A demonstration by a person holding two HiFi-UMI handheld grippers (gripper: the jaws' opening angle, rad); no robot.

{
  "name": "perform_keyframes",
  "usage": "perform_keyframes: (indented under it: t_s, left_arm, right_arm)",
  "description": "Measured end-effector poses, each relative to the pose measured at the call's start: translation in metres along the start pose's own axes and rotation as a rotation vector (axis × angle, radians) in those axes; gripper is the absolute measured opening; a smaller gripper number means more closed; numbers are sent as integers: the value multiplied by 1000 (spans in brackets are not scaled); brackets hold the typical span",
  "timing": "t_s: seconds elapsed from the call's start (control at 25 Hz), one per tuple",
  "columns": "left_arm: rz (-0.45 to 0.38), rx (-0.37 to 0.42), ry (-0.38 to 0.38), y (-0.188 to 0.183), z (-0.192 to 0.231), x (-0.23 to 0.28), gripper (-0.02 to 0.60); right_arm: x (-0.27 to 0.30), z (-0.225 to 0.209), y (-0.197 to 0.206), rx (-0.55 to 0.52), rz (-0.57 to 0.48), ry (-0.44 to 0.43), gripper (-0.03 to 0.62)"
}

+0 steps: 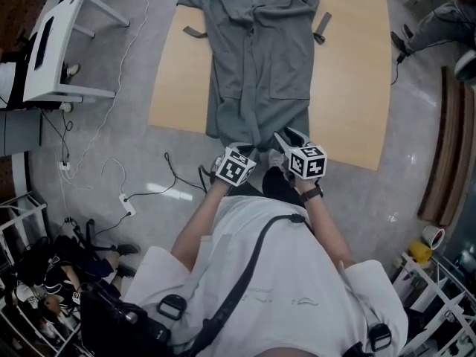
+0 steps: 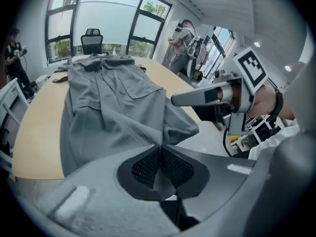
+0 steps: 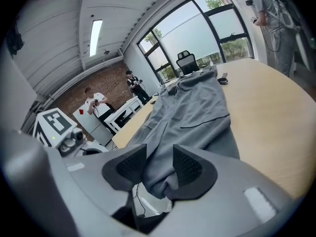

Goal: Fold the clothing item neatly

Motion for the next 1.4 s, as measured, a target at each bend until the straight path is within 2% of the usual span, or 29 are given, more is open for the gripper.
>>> perform_keyframes:
  t_s: [0.16, 0.24, 0.28, 0.36, 0.48, 0.64, 0.84, 1.04, 1.2, 1.4]
  left_arm:
    - [70, 5, -7, 9, -4, 51, 15]
    - [121, -12, -16, 17, 0, 67, 46]
    - [132, -24, -14, 19, 2, 71, 79]
    - [109, -58, -12, 11, 7, 66, 89]
    - [16, -96, -69, -17, 24, 29, 89]
    - [-166, -147, -158, -56, 41, -31, 89]
    - [-368, -158, -282, -112, 55, -96, 87]
    - [-533, -195, -359, -153, 72, -152, 87]
    - [-596, -216, -385, -168, 88, -180, 87]
    - [-629, -252, -401, -176, 146, -202, 87]
  right_arm:
    - [-15, -21, 0, 21, -27, 16, 158]
    - [-21, -29, -4, 22, -41, 18, 158]
    - [-24, -33, -7, 18, -50, 17, 158]
    - [-28, -38, -19, -6, -76, 8, 158]
    - [-33, -39, -48, -70, -136, -13, 158]
    - [-47, -25, -85, -156, -213, -44, 155]
    - [-64, -7, -138, -253, -295, -100, 152]
    - [-66, 10, -193, -359, -368, -153, 152]
    - [-65, 21, -222, -387, -395, -164, 152]
    - [-41, 36, -257, -406, -417, -166, 152]
Point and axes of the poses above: the fingertips, and each gripper's own axes: x forward along the fingers, z to its left, y out of its underside, the point moved 2 cm from there along -x, backward along the fingers, and after that the axes turned 11 degrees about z, right-handed, at the moved point
